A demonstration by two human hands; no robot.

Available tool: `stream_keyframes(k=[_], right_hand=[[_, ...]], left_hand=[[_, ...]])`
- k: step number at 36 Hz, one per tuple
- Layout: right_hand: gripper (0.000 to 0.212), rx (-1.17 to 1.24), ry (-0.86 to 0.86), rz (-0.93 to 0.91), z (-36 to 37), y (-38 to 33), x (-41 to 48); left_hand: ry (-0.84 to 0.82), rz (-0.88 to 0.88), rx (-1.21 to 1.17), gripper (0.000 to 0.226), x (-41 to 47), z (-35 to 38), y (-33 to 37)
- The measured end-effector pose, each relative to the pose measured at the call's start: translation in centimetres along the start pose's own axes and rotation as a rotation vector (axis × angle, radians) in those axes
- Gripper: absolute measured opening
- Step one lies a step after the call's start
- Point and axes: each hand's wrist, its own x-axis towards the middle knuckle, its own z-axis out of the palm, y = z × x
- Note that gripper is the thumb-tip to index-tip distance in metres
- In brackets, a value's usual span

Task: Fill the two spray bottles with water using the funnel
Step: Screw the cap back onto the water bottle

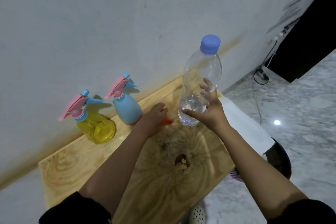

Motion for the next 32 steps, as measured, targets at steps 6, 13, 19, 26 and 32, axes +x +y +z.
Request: stream_keyframes(k=[6,13,19,26,32], right_hand=[[0.081,-0.058,0.104,-0.006,0.5,-0.7,-0.1],[0.092,-0.016,0.168,0.012,0.6,-1.1,1.6],[0.091,-0.008,0.184,-0.059,0.8,-2.1,6.0],[0.098,-0.052,0.051,-0.165,1.2,-2.2,10.7],[0.098,-0.059,-0.057,-0.198,1.8,-1.4,12.7]], left_hand=[[0.089,-0.101,-0.108,0.064,0.2,-0.4,-0.5],[0.375,-0.423,-0.523,0.068,0.7,1.2,-1.0],[0.519,-0.593,-0.789,0.066,2.5,2.4,0.2],[0.734,-0.670,-0.932,0.065,4.5,3.2,1.1],[0.795,-0.729,-0.986,0.060,6.0,4.2,1.2]])
